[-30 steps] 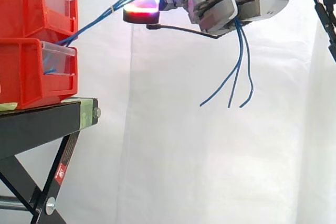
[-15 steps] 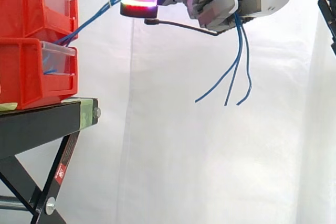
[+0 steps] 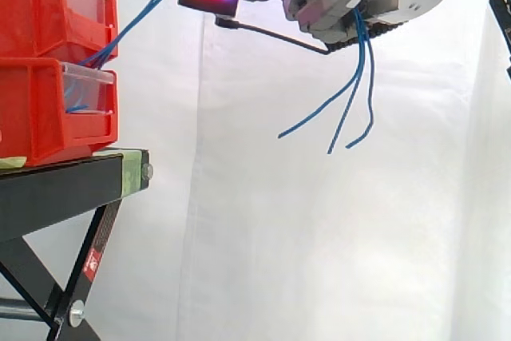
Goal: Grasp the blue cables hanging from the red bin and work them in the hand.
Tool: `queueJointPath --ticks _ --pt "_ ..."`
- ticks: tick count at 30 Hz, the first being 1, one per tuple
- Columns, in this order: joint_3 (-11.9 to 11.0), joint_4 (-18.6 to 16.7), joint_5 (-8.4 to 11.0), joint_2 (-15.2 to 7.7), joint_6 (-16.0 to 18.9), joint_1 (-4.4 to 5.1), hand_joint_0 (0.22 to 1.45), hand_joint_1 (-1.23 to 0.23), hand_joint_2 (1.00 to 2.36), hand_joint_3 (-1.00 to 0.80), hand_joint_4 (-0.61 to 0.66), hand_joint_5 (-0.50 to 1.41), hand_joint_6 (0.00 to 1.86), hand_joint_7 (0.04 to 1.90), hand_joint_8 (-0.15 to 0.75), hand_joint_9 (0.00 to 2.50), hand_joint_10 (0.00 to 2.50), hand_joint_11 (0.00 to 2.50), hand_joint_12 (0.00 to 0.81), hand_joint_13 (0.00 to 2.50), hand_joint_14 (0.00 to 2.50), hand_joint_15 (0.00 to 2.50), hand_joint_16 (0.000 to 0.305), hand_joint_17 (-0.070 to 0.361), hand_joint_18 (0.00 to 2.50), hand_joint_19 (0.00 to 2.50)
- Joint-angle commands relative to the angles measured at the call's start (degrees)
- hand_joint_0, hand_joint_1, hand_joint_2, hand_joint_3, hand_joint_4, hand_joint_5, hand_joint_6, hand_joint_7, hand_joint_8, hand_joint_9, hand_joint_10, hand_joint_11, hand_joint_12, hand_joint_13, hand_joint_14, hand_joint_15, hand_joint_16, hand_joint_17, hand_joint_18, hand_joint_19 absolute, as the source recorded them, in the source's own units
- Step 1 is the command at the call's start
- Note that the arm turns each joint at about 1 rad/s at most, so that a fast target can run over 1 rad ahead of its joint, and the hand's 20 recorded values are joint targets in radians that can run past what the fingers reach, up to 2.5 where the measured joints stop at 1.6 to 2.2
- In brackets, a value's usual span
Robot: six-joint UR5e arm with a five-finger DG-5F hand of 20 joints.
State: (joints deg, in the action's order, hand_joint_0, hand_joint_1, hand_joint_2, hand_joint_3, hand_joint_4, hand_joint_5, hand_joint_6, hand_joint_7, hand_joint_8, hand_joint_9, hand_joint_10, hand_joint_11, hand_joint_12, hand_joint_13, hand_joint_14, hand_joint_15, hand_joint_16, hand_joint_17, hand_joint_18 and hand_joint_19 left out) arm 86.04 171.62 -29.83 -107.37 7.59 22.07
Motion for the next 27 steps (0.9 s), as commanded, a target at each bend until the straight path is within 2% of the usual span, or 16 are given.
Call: queueJointPath --ticks 1,5,7,21,27 --pt "0.1 1.6 0.03 0.0 1.1 0.07 0.98 -0.64 1.01 -0.7 0.3 0.3 0.01 1.26 0.445 0.57 2.5 2.5 0.443 0.93 2.5 1.37 0.047 0.106 1.6 1.53" --pt "0.0 6.8 -0.23 0.0 -3.0 -0.01 0.99 -0.64 1.01 -0.71 0.31 0.3 0.0 1.25 0.445 0.57 2.5 2.5 0.446 0.93 2.5 1.37 0.047 0.105 1.61 1.54" --pt "0.1 7.3 -0.05 0.0 -3.9 -0.01 0.99 -0.64 1.01 -0.7 0.31 0.3 0.0 1.25 0.445 0.57 2.5 2.5 0.443 0.93 2.5 1.38 0.048 0.107 1.61 1.54" --pt "0.1 7.7 -0.05 0.0 -4.1 -0.01 0.98 -0.64 1.01 -0.72 0.31 0.3 0.01 1.25 0.446 0.57 2.5 2.5 0.443 0.93 2.5 1.38 0.048 0.107 1.61 1.54" --pt "0.1 7.1 -0.05 0.0 -6.5 -0.36 0.94 -0.62 1.01 -0.75 0.3 0.29 0.0 1.25 0.442 0.56 2.5 2.5 0.441 0.93 2.5 1.36 0.048 0.107 1.59 1.52"
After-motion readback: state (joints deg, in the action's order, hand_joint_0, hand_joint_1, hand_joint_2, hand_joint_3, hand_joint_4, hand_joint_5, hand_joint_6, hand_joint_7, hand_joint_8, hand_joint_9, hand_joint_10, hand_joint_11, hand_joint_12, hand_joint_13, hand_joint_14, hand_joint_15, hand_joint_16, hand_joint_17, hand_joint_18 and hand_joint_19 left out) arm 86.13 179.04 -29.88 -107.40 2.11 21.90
